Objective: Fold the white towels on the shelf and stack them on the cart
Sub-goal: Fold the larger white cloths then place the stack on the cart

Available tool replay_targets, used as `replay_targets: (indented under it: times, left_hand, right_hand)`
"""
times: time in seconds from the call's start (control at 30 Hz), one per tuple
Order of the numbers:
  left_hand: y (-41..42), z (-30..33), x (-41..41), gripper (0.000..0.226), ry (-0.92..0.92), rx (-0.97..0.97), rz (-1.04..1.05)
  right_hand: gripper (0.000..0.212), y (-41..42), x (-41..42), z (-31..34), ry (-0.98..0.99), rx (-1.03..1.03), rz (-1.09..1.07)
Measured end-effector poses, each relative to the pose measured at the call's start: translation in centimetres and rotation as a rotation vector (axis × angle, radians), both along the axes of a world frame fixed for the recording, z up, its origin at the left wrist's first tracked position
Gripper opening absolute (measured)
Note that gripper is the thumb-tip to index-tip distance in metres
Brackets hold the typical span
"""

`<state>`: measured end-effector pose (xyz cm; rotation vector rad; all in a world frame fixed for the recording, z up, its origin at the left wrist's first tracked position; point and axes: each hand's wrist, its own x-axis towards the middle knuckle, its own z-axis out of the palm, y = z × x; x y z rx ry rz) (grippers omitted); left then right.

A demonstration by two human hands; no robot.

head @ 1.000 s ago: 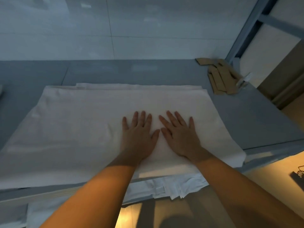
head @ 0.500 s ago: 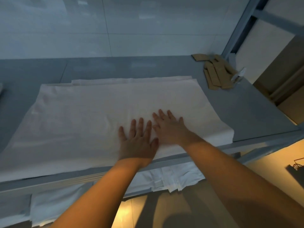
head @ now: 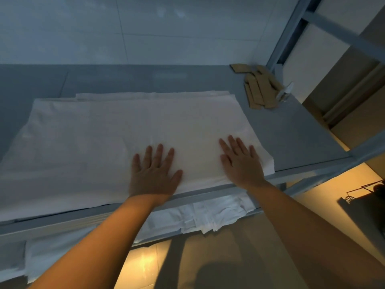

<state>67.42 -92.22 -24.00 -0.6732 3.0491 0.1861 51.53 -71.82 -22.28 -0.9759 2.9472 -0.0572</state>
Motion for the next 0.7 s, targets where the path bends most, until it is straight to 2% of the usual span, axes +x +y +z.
replay_targets:
  times: [0.17, 0.33, 0.57, 0.7]
  left_hand:
    - [-7.5, 0.4, 6.6, 0.078, -0.055, -0.043, 0.146]
    - [-13.3, 0.9, 12.0, 0.084, -0.064, -0.053, 0.324]
    - [-13.4, 0.1, 12.0, 0.070, -0.008, -0.067, 0.322]
    - [-14.6, -0.3, 13.3, 0.066, -0.001, -0.065, 0.257]
  right_hand:
    - [0.053, -0.3, 0.0, 0.5, -0.030, 0.062, -0.037]
    - [0.059, -4.1, 1.8, 1.7, -0.216, 0.163, -0.138]
    - [0.051, -21.9, 15.4, 0.5, -0.111, 0.048, 0.447]
    - [0.050, -25.0, 17.3, -0.1, -0.012, -0.021, 0.452]
